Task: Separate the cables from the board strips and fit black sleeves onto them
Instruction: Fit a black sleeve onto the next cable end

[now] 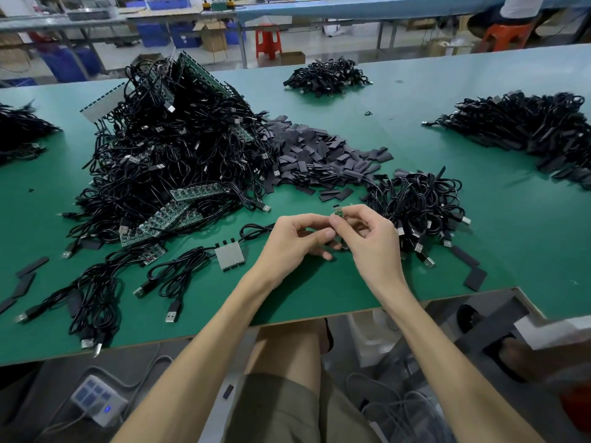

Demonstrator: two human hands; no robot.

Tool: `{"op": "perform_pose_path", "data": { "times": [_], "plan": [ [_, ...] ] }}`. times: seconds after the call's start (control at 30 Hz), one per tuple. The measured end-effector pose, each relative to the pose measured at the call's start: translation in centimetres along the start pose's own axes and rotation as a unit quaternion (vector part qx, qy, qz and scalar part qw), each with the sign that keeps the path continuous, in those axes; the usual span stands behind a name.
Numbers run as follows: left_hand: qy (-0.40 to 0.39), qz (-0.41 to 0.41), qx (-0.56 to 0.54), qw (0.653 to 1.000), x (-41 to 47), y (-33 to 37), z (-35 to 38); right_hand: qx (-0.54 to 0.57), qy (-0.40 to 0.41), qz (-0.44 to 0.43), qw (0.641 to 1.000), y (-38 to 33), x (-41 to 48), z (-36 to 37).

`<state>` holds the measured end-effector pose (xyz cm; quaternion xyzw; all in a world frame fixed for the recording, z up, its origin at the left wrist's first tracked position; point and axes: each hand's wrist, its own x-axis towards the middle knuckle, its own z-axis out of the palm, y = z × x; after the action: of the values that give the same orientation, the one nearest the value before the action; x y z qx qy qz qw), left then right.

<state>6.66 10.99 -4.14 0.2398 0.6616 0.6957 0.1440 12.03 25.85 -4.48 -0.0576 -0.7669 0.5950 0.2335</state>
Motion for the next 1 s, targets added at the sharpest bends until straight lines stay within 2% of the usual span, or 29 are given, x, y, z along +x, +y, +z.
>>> {"op": "perform_pose_path", "data": {
  "times": [0.1,0.23,0.4,0.57,0.67,0.77,0.87,1.0],
  "plan": [
    [-0.005,-0.016,-0.004,1.000,0.0,-0.1,-0.9,-0.037,-0.023,-0.014,0.999,0.1,0.1,0.1],
    [0.037,-0.014,-0.011,0.999,-0.4,-0.6,-1.9,-0.100,-0.045,-0.069,0.992,0.0,0.2,0.2],
    [0.078,-0.001,-0.002,0.997,-0.6,-1.1,-2.7,-0.159,-0.094,-0.092,0.979,0.0,0.1,0.4],
    [0.049,-0.012,-0.023,0.998,-0.7,-1.1,-3.0,-0.079,-0.064,-0.042,0.994,-0.2,0.0,0.4],
    [0.041,-0.012,-0.012,0.999,-0.8,-1.0,-2.8,-0.071,-0.066,-0.046,0.994,-0.3,-0.2,0.4],
    [0.018,-0.006,0.028,0.999,-0.9,-0.8,-2.5,-0.080,-0.067,-0.041,0.994,-0.3,-0.2,0.4],
    [-0.006,0.015,0.117,0.993,-0.9,-0.6,-2.3,-0.085,-0.073,-0.037,0.993,-0.2,-0.1,0.5],
    [0.026,0.033,0.173,0.984,-0.9,-0.7,-2.3,-0.054,-0.067,-0.037,0.996,-0.2,-0.1,0.5]
  ]
}}
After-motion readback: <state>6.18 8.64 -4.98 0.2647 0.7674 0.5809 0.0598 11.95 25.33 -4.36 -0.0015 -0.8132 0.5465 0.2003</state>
